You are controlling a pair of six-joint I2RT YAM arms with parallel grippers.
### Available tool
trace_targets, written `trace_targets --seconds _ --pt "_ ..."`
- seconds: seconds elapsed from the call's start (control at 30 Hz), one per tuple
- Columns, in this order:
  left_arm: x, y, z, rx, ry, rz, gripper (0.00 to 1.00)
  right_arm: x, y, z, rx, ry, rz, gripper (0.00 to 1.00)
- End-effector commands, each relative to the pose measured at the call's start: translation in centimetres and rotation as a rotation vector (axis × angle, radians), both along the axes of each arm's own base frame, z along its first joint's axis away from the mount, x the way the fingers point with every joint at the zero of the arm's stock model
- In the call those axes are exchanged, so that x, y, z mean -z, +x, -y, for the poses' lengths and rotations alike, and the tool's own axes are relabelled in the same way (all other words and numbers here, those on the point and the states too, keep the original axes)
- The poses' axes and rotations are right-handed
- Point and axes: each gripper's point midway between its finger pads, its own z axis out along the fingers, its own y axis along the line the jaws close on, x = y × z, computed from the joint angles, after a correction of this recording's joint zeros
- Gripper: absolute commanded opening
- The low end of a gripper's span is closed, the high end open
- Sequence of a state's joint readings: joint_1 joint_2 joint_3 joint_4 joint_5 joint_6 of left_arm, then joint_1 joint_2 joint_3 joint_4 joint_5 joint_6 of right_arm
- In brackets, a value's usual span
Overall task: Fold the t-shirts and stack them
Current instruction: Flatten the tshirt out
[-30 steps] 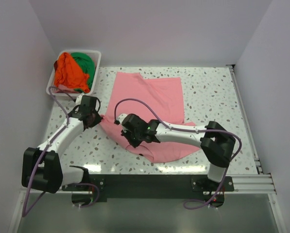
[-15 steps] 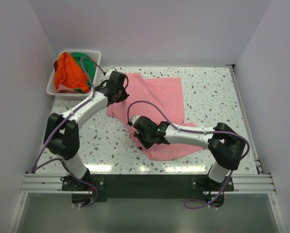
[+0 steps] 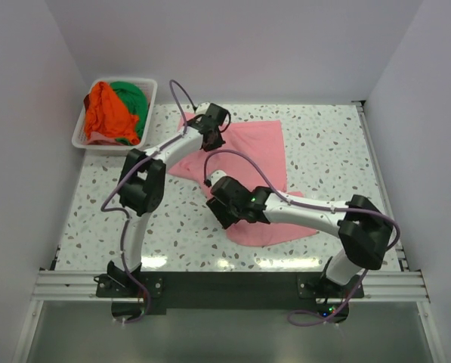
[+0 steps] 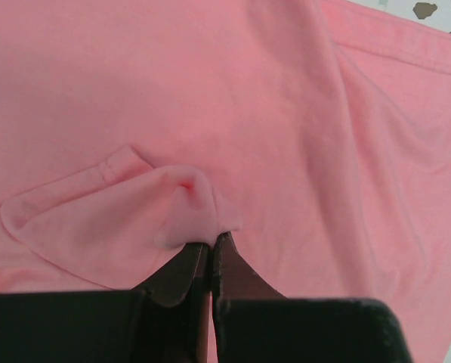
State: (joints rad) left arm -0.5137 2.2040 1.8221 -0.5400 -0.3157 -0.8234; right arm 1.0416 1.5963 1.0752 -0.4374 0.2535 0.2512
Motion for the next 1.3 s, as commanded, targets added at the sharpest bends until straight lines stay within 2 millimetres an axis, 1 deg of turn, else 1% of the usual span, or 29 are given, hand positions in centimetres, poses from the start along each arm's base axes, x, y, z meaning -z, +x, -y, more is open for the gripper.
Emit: trace_targets --seconds 0.0,0.03,0.07,0.1,0.17,0.2,0.27,0.3,0.33,0.37,0.43,0.63,0.7,0.77,0.8,0.83,0.9,0.93,1.03,1.1,1.13,1.17,1.2,1.27 --pt "-1.7 0.6 -0.9 -0.028 0.033 0.036 0.00 -0.7 2.3 -2.3 0.030 0.017 0.045 0.64" --pt "-1.3 0.4 -1.1 -0.030 0.042 0.030 0.00 -0.7 2.7 -3.1 0.023 0.032 0.051 0.64" --pt "-1.6 0.3 -1.3 -0.032 0.043 0.037 0.00 -1.2 3.3 -4.0 0.026 0.052 0.062 0.64" --pt "-1.6 0.3 -1.4 -0.032 0.049 0.037 0.00 -0.5 3.6 -4.4 0.031 0.047 0.056 0.64" --pt "-1.6 0.2 -1.6 -0.034 0.055 0.038 0.00 -1.2 4.9 -5.6 0.072 0.095 0.078 0.64" --pt "-1.5 0.2 -1.8 -0.036 0.061 0.037 0.00 -1.2 5.2 -6.0 0.076 0.105 0.084 0.64" --pt "-1.4 0.1 -1.8 -0.035 0.061 0.032 0.00 -1.2 6.5 -6.6 0.120 0.122 0.119 0.64" --pt "-1.4 0.1 -1.9 -0.036 0.060 0.031 0.00 -1.0 7.0 -6.5 0.137 0.117 0.124 0.64" --pt "-1.3 0.0 -1.9 -0.037 0.061 0.028 0.00 -0.2 7.5 -6.4 0.160 0.105 0.125 0.63" --pt "-1.5 0.0 -2.0 -0.038 0.059 0.031 0.00 -0.3 7.9 -6.6 0.174 0.111 0.129 0.63" --pt "-1.2 -0.1 -2.3 -0.039 0.061 0.023 0.00 0.8 8.7 -6.3 0.201 0.105 0.118 0.62" --pt "-1.2 -0.2 -2.8 -0.042 0.048 0.024 0.00 1.5 10.8 -5.7 0.288 0.130 0.142 0.55" --pt "-1.3 -0.2 -3.0 -0.044 0.050 0.023 0.00 2.1 11.1 -5.5 0.307 0.115 0.143 0.55" --pt "-1.3 -0.3 -3.3 -0.048 0.054 0.022 0.00 2.1 11.6 -5.3 0.329 0.111 0.158 0.52" --pt "-1.3 -0.4 -3.2 -0.045 0.056 0.021 0.00 2.6 11.7 -5.2 0.343 0.111 0.153 0.52" --pt "-1.2 -0.4 -3.3 -0.047 0.057 0.020 0.00 2.4 12.1 -5.2 0.360 0.119 0.166 0.48" --pt "-1.3 -0.5 -3.5 -0.048 0.056 0.021 0.00 2.8 12.6 -4.9 0.392 0.124 0.168 0.45" --pt "-1.3 -0.6 -3.5 -0.048 0.056 0.021 0.00 2.7 13.0 -4.5 0.421 0.114 0.185 0.42" --pt "-1.6 -0.7 -3.7 -0.051 0.056 0.024 0.00 2.6 13.6 -4.1 0.465 0.127 0.204 0.36" --pt "-1.6 -0.8 -3.8 -0.056 0.062 0.026 0.00 2.0 13.9 -4.5 0.467 0.166 0.218 0.32" --pt "-1.7 -0.9 -3.9 -0.057 0.063 0.027 0.00 2.2 13.8 -4.7 0.463 0.173 0.212 0.31" --pt "-1.7 -0.9 -4.0 -0.057 0.064 0.027 0.00 2.1 13.9 -4.9 0.458 0.185 0.210 0.30" --pt "-1.8 -0.9 -4.0 -0.057 0.062 0.030 0.00 2.0 14.0 -5.2 0.457 0.199 0.209 0.26" --pt "-1.9 -1.0 -4.1 -0.060 0.062 0.030 0.00 1.8 14.0 -5.9 0.441 0.228 0.196 0.23"
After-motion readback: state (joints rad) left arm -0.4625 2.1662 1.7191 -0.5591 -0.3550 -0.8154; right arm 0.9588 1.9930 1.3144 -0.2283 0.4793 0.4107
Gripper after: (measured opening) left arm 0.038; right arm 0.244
